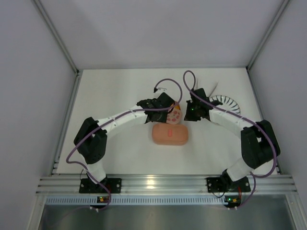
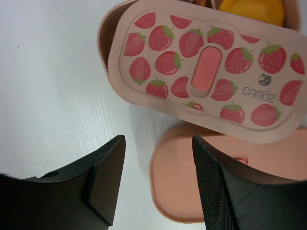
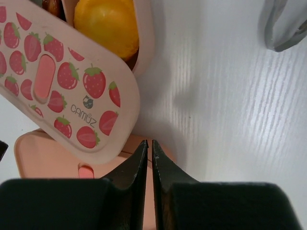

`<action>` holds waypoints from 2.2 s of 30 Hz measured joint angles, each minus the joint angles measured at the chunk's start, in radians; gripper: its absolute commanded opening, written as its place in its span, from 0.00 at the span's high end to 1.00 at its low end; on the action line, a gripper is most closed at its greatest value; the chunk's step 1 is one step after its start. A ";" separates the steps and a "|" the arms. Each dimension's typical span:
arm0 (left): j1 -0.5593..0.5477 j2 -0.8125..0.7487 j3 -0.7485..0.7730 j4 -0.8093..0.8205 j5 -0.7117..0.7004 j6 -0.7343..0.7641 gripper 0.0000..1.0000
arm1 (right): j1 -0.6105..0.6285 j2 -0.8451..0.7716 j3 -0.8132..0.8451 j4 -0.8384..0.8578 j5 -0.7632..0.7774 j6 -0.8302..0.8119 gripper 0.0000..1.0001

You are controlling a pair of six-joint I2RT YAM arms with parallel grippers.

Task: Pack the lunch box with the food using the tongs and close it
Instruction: Close the box lid on the packing box.

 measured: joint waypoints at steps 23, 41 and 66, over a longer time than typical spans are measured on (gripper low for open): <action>0.086 -0.074 -0.086 0.027 0.125 0.013 0.37 | 0.010 0.214 0.222 -0.009 -0.034 0.014 0.93; 0.090 -0.073 -0.109 0.064 0.238 0.036 0.38 | 0.010 0.286 0.370 -0.057 -0.013 0.002 0.91; 0.090 0.048 -0.035 0.063 0.271 0.032 0.46 | -0.040 0.350 0.400 -0.076 0.063 -0.005 0.91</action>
